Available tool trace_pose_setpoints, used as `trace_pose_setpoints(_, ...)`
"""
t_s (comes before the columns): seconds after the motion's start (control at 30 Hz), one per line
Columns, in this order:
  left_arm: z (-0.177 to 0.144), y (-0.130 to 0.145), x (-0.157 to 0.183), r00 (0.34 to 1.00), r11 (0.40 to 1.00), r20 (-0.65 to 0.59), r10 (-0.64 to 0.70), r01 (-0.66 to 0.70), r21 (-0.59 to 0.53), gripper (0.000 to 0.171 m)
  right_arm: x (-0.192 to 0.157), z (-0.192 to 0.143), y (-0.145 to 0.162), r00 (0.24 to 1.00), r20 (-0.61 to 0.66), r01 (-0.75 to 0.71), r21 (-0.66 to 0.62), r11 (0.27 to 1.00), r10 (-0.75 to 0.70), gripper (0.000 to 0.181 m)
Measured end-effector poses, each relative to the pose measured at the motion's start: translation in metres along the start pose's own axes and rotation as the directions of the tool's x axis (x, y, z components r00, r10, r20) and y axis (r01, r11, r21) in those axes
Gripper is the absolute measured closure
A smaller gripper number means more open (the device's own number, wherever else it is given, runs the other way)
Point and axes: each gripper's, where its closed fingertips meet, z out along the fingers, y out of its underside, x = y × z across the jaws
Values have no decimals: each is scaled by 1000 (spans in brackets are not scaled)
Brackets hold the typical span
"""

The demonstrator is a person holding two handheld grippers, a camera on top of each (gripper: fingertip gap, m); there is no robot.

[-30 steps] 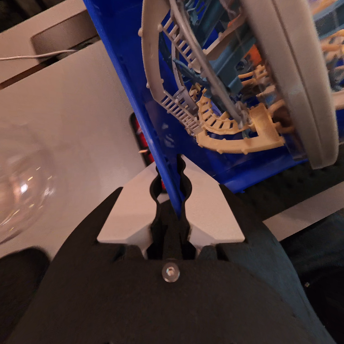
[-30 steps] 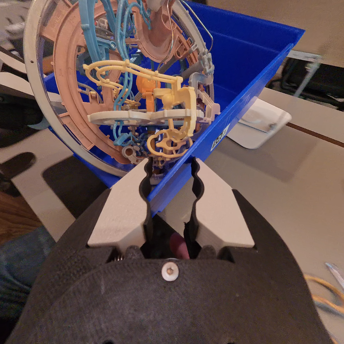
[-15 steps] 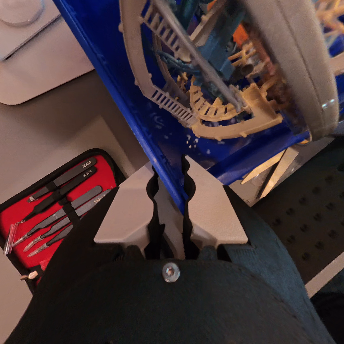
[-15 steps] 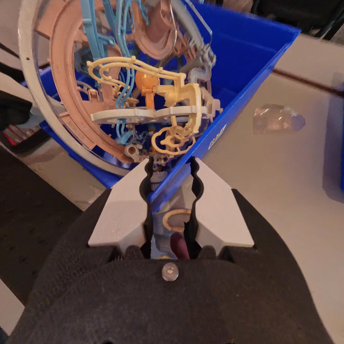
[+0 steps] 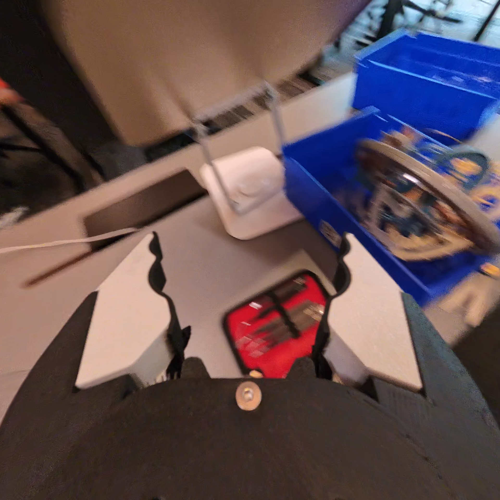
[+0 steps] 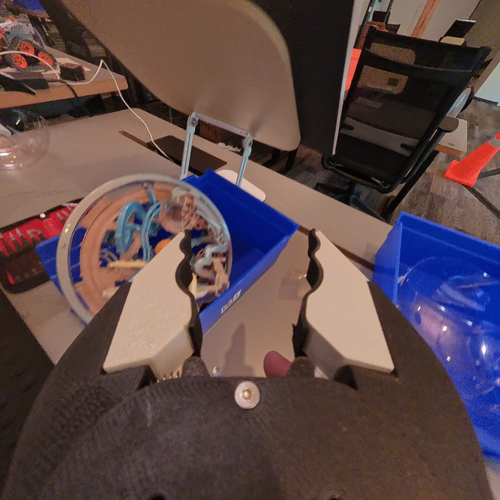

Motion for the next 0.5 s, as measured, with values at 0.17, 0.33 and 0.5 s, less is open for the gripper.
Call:
trace_pose_setpoints(0.17,30,-55,-101,999,980,10,38,-40,197,19,29,54,-58,1000,4,-31,60,998,31,76)
trace_pose_setpoints(0.33,81,-81,-97,963,943,-171,209,-152,296,37,51,118,-66,999,-4,-47,24,999,47,65)
trace_pose_setpoints(0.5,84,-98,-88,937,895,-181,300,-211,394,95,69,151,-81,995,-41,-86,70,994,89,76)
